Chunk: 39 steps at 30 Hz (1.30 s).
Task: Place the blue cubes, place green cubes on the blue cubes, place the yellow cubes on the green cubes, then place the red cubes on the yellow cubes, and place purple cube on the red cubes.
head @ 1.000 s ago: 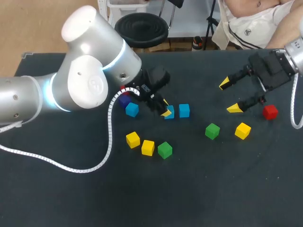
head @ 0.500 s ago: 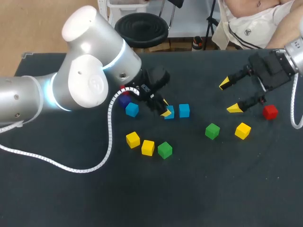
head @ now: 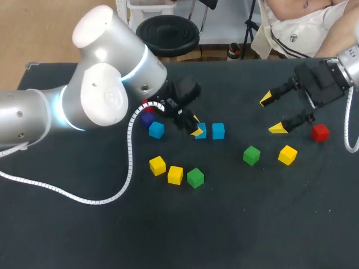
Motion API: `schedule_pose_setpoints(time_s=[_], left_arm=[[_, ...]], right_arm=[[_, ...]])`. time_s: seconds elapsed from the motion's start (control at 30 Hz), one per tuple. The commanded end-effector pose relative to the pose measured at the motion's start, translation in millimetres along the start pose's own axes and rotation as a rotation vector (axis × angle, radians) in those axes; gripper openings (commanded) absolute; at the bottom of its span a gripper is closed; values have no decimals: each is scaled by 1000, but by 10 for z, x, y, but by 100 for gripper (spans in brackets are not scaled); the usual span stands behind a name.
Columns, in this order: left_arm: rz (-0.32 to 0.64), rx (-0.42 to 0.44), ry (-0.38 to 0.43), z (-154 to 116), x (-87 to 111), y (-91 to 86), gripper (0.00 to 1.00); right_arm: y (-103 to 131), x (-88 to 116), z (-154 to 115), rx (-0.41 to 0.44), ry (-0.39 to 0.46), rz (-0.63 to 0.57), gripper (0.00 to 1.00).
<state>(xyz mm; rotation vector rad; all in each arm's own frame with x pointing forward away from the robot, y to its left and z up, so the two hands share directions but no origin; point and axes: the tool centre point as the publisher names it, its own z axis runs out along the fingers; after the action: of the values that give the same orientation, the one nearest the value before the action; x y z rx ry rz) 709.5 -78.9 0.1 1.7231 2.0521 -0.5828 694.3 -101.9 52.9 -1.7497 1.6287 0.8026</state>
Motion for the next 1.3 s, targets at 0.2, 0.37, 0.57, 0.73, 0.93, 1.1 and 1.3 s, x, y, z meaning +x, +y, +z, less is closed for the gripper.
schedule_pose_setpoints(time_s=[0.2, 0.37, 0.57, 0.73, 0.93, 1.1, 1.3], left_arm=[[6, 19, 9, 60, -2, 12, 0], [18, 21, 5, 58, -20, 29, 0], [47, 33, -6, 41, -27, 39, 0], [80, 48, -3, 32, -23, 17, 0], [75, 52, 0, 26, -1, 12, 0], [68, 54, -1, 35, 5, 12, 0], [62, 57, 1, 61, 25, -4, 0]], right_arm=[[0, 2, -1, 0, -1, -1, 100], [0, 2, -1, 0, -1, -1, 100], [0, 2, -1, 0, -1, -1, 100], [0, 2, -1, 0, -1, -1, 100], [0, 2, -1, 0, -1, -1, 100], [0, 2, -1, 0, -1, -1, 100], [0, 2, -1, 0, -1, -1, 100]])
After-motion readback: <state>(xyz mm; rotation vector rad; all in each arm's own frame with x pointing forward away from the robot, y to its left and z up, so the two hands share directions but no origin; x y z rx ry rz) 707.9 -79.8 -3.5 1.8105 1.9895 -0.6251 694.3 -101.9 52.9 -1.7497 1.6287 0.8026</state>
